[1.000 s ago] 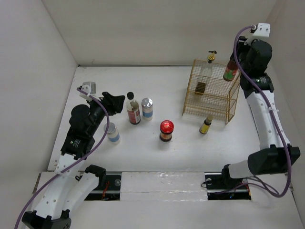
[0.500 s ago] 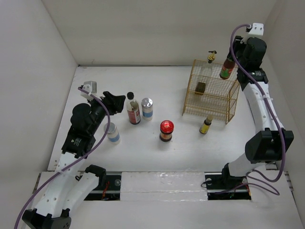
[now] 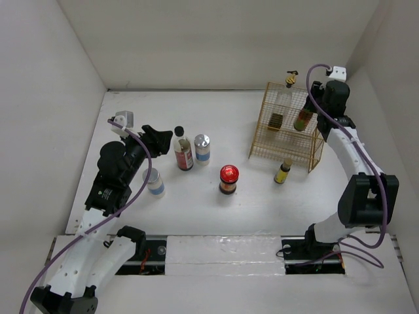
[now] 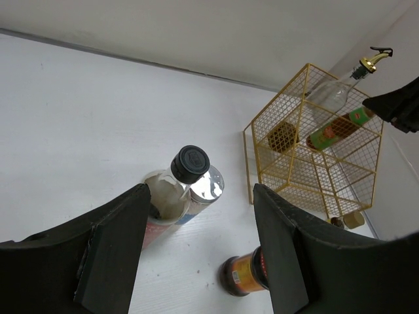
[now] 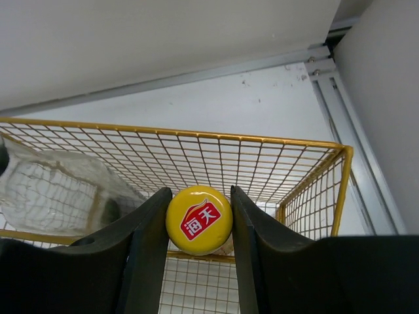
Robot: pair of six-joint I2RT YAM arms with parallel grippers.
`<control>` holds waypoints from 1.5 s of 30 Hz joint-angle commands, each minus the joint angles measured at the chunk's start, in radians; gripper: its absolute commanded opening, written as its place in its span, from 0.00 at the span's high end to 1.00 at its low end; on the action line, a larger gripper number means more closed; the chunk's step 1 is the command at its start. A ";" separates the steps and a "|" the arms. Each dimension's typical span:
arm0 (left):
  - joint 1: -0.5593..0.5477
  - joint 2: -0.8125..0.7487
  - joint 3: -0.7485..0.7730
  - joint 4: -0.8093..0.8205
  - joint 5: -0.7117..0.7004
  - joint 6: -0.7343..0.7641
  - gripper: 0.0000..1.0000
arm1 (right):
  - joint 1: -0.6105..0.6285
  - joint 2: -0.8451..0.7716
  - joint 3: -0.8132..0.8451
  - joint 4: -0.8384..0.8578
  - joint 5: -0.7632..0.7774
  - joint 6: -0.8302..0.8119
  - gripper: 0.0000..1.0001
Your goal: Organize the condiment bottles
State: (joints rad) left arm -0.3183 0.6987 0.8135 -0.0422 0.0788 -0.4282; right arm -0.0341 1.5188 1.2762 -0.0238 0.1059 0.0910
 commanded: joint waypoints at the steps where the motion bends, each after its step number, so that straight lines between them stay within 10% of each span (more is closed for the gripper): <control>1: 0.005 0.001 0.009 0.047 0.010 -0.006 0.40 | -0.006 -0.045 0.005 0.211 -0.021 0.033 0.92; 11: 0.005 0.001 0.009 0.047 0.010 -0.006 0.40 | -0.006 -0.016 -0.083 0.232 -0.008 0.042 0.86; 22: 0.005 0.001 0.009 0.047 0.001 -0.006 0.40 | -0.006 -0.035 -0.061 0.214 -0.018 0.052 0.34; 29: 0.005 0.001 0.009 0.038 -0.010 -0.006 0.40 | 0.026 -0.164 -0.028 0.191 -0.009 0.052 0.32; 32: 0.005 0.001 0.009 0.038 -0.031 -0.006 0.40 | 0.098 -0.235 -0.054 0.191 -0.079 0.042 0.44; 36: 0.005 -0.008 0.009 0.027 -0.042 -0.015 0.40 | 0.251 -0.256 -0.075 0.234 -0.300 0.023 0.94; 39: 0.005 -0.008 0.009 0.027 -0.054 -0.015 0.40 | 0.394 -0.177 -0.075 0.307 -0.574 0.001 0.96; 45: 0.005 -0.047 0.009 0.015 -0.103 -0.015 0.40 | 0.640 0.000 0.003 0.309 -0.684 -0.125 0.44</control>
State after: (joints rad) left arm -0.3183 0.6846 0.8135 -0.0475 0.0147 -0.4362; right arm 0.5282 1.4761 1.2179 0.2470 -0.4358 0.0486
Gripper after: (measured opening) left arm 0.596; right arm 0.521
